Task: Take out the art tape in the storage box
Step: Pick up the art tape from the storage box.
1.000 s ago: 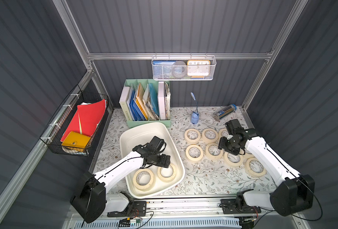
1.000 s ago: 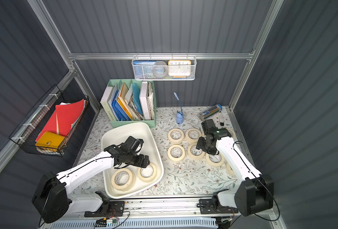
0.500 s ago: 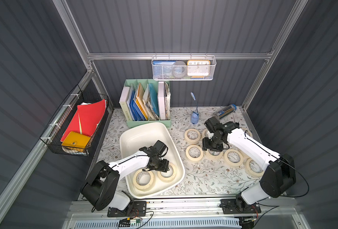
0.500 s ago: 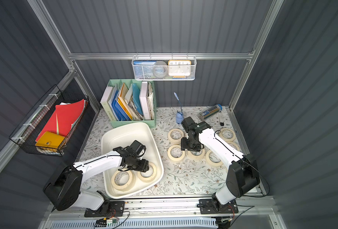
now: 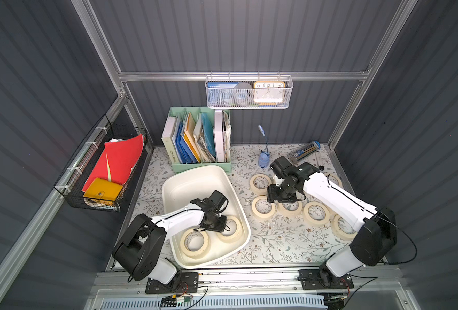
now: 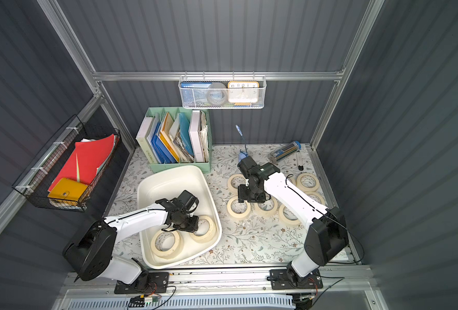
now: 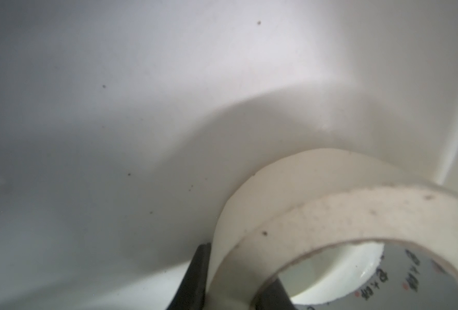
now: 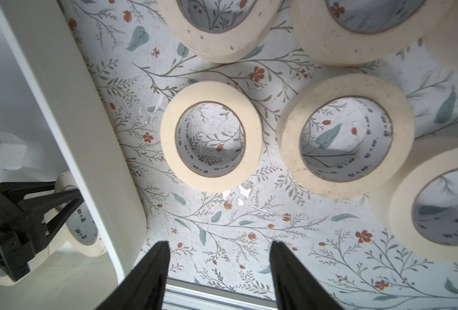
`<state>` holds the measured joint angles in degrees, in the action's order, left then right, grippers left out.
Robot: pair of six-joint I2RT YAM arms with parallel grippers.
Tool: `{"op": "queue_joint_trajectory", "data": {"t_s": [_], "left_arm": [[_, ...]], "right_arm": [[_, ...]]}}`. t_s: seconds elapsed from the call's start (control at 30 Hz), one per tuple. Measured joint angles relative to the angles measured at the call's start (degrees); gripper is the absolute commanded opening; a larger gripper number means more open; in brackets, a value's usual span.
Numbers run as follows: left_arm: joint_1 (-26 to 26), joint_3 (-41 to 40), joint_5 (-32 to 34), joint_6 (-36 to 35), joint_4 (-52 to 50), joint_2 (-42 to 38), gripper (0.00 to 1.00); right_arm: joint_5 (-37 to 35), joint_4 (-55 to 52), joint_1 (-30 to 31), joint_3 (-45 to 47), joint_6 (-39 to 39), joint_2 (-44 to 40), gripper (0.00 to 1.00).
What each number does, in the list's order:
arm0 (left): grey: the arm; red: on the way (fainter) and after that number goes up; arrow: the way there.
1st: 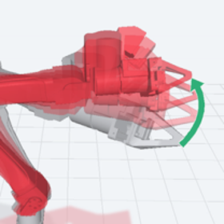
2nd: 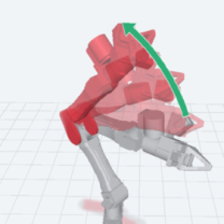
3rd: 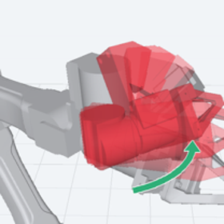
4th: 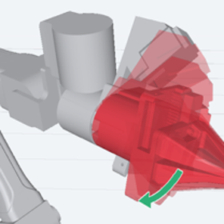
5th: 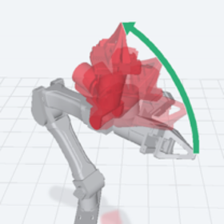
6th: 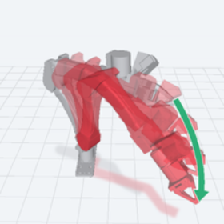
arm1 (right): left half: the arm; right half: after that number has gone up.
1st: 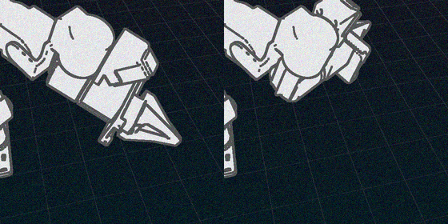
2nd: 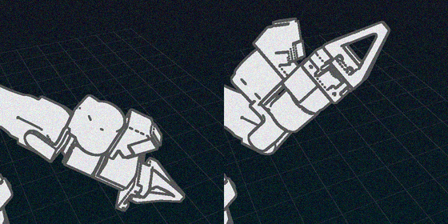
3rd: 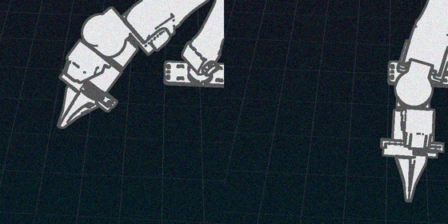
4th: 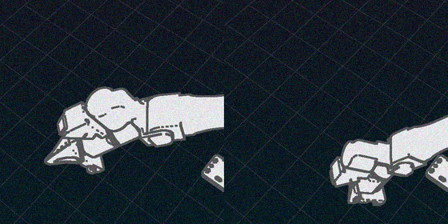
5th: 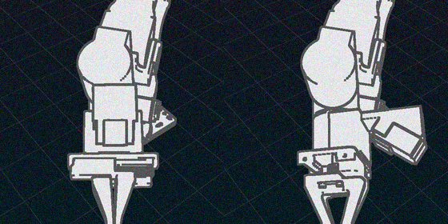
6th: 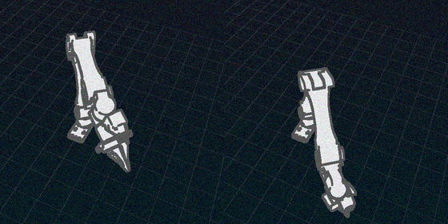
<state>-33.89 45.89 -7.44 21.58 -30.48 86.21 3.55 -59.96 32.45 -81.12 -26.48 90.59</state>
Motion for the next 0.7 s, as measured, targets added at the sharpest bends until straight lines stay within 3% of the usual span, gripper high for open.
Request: {"op": "queue_joint_trajectory", "data": {"t_s": [0.17,0.37,0.7], "left_arm": [[0.1,4.1,3.5,-0.1,-3.2,0.0,0.18],[0.3,14.4,7.1,-1.7,-9.4,1.5,0.21],[0.5,24.2,8.3,-4.4,-11.6,2.4,0.23]], "right_arm": [[0.8,-0.5,3.8,-4.0,0.0,1.9,0.65],[2.4,-0.3,8.3,-7.2,-1.2,4.9,0.65],[5.0,3.5,12.0,-11.2,-3.5,10.6,0.65]]}}
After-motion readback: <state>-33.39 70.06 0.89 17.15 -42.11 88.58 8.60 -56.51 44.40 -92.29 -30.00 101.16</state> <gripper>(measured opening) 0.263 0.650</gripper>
